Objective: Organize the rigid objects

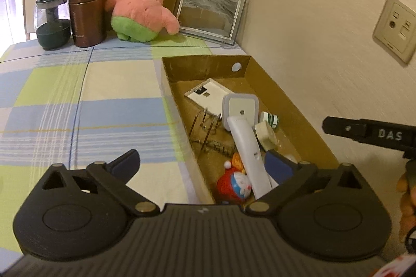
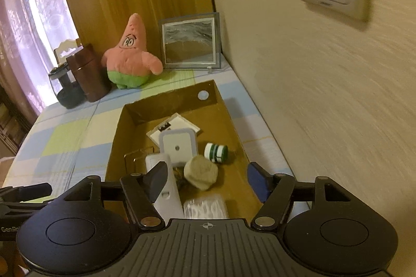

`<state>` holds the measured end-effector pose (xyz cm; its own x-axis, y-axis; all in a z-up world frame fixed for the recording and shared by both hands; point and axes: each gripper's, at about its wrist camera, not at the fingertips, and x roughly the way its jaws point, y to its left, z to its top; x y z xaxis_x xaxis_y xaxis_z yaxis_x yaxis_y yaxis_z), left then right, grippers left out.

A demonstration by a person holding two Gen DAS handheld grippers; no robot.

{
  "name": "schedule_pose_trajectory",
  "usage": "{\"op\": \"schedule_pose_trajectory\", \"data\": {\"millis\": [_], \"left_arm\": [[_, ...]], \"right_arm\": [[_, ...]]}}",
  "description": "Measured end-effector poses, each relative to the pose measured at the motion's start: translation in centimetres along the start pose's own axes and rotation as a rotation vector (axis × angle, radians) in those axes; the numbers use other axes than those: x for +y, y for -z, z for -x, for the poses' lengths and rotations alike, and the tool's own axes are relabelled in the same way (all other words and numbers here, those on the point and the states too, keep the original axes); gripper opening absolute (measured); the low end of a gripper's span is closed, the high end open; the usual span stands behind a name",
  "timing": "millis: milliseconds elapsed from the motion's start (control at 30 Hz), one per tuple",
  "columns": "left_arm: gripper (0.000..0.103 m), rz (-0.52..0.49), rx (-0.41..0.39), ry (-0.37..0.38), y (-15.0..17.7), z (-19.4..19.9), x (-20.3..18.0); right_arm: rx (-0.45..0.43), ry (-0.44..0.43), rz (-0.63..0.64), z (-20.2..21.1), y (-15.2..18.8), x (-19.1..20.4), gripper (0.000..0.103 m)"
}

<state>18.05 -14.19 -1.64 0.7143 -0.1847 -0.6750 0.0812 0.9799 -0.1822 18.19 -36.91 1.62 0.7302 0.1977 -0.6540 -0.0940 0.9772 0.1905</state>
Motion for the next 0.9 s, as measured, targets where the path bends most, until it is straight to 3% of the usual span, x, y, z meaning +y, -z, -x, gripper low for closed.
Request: {"op": "schedule_pose_trajectory", "data": {"millis": [267, 433, 900], "left_arm": [[0.102, -0.016, 0.011, -0.017, 2.5, 4.1, -1.0], [0.101, -0.022, -0.022, -0.05, 4.2, 7.4, -2.0], [0.102, 0.016, -0.011, -0.028, 8.0, 13.2, -3.3]], "right_arm": [[0.007, 0.008, 0.0, 4.6, 2.1, 0.7, 0.069], [0.011, 0.007, 0.011, 7.4, 3.6, 1.5, 0.069], [0.012, 0.002, 0.065, 12.8, 7.6, 3.3, 0.069]]}}
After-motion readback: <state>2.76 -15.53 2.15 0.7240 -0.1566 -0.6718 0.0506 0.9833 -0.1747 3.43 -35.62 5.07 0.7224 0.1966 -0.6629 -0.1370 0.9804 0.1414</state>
